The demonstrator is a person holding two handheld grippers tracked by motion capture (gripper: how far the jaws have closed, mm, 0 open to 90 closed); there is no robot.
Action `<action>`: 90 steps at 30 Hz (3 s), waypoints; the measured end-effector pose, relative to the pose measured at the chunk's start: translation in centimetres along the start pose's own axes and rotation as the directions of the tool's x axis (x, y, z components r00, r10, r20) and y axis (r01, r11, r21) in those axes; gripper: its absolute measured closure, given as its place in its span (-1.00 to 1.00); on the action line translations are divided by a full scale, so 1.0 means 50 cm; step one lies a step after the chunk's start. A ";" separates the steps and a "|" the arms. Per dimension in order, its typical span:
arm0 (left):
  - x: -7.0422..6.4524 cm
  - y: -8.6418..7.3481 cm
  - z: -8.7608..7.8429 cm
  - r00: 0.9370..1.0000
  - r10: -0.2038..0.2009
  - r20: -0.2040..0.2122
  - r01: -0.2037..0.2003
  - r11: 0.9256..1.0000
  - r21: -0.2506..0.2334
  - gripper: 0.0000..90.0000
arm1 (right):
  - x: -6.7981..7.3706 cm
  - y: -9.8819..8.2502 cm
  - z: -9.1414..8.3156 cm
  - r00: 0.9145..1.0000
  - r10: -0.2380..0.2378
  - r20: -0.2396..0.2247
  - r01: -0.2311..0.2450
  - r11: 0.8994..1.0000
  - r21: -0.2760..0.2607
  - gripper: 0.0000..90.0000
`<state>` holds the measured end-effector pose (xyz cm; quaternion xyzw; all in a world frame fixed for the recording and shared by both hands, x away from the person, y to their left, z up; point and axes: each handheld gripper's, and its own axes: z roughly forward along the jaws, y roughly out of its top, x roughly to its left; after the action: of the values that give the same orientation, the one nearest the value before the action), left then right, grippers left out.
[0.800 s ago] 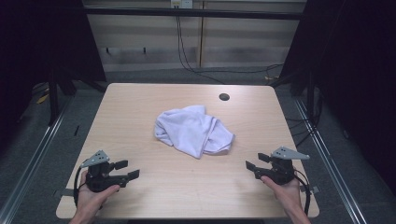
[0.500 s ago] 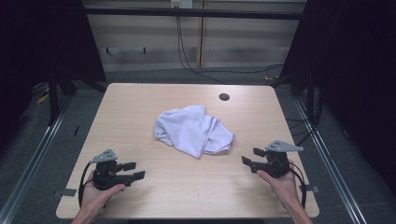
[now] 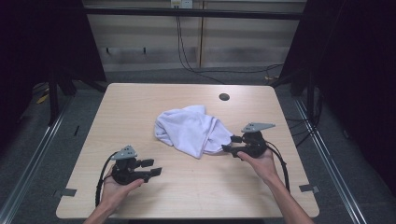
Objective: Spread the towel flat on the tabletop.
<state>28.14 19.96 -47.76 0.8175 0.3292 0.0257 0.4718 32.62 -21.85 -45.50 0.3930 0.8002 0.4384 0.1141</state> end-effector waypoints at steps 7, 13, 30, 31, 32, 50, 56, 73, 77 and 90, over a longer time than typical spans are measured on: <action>0.011 -0.019 -0.048 0.998 -0.057 -0.013 0.056 0.997 -0.048 -0.13 | -0.018 0.035 0.087 1.000 -0.006 -0.024 0.007 1.000 0.022 -0.10; 0.037 -0.022 -0.059 0.996 -0.093 -0.001 0.092 0.994 -0.062 -0.14 | -0.028 0.043 0.158 0.999 0.020 -0.049 -0.019 0.999 0.039 -0.12; 0.032 -0.018 -0.053 0.995 -0.064 -0.081 0.061 0.997 -0.044 -0.24 | 0.020 0.028 0.211 0.999 -0.020 -0.035 0.023 0.995 0.096 0.48; 0.031 -0.017 -0.052 0.995 -0.058 -0.078 0.054 0.998 -0.042 -0.23 | 0.027 0.021 0.205 0.999 -0.025 -0.048 0.030 0.995 0.093 0.49; 0.029 -0.017 -0.051 0.996 -0.052 -0.077 0.050 0.998 -0.036 -0.21 | 0.034 0.014 0.199 0.998 -0.027 -0.062 0.032 0.995 0.093 0.49; -0.019 0.019 -0.031 0.997 0.058 0.054 -0.056 0.998 -0.030 0.58 | 0.170 -0.088 0.054 0.956 -0.153 -0.252 0.198 0.966 0.167 0.23; -0.023 0.073 0.004 0.995 0.081 0.052 -0.079 0.996 -0.041 0.60 | 0.141 -0.079 -0.018 0.976 -0.084 -0.203 0.103 0.991 0.084 0.16; -0.017 0.105 0.150 0.994 0.061 0.094 -0.071 0.991 0.109 -0.01 | 0.066 -0.065 0.073 0.991 -0.032 -0.132 0.053 0.986 0.157 0.15; -0.022 0.098 0.150 0.987 0.098 0.126 -0.115 0.984 0.138 0.24 | 0.077 -0.066 0.073 0.989 -0.046 -0.139 0.067 0.986 0.154 0.44; -0.016 0.126 0.095 0.969 0.009 0.246 0.004 0.999 -0.052 0.74 | 0.048 -0.030 0.000 0.994 0.022 -0.106 -0.021 1.000 0.012 0.93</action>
<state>32.43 13.79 -45.24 0.8022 0.2664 -0.0666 0.5302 30.24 -20.58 -46.29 0.3784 0.8031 0.4556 0.0647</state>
